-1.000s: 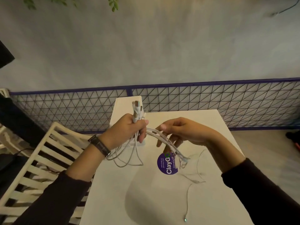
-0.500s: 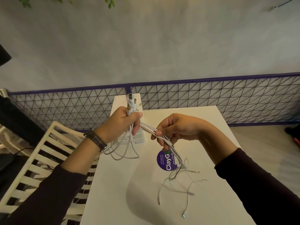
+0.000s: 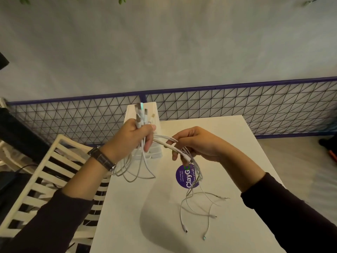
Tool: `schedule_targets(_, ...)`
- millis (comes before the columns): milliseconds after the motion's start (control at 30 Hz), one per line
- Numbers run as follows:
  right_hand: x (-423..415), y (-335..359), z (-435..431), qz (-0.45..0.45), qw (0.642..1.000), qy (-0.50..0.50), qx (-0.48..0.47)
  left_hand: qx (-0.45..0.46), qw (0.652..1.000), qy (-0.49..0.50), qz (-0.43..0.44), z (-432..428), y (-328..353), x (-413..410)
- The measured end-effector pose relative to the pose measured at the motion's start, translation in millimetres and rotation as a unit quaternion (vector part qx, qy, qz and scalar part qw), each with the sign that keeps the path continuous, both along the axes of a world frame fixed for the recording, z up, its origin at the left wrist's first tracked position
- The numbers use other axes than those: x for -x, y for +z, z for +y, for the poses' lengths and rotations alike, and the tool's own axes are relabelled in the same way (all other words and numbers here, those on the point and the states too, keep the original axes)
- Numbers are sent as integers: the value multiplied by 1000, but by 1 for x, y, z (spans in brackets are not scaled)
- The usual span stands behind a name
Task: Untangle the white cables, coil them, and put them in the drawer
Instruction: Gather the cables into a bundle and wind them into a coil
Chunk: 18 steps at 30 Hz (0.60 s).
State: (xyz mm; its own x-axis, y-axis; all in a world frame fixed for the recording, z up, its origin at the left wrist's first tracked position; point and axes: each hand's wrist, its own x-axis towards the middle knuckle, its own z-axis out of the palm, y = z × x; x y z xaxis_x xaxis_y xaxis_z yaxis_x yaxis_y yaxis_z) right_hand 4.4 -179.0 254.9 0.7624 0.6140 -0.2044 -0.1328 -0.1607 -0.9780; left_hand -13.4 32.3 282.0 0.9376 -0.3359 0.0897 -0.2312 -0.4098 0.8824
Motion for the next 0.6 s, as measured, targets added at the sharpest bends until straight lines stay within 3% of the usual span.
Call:
schedule_targets(167, -10, -37, -18, -65, 977, -80, 185, 68, 993, 92, -21, 29, 10, -7)
schedule_targets(300, -15, -60, -36, -42, 973, -108, 201, 20, 994, 103, -42, 49, 6, -11)
schedule_targets(400, -36, -60, -47, -111, 951, -154, 243, -6, 992, 120, -43, 49, -9, -11)
schedule_targets(600, -72, -72, -108, -164, 880, -296, 333, 81, 967, 238, -33, 92, -4, -8)
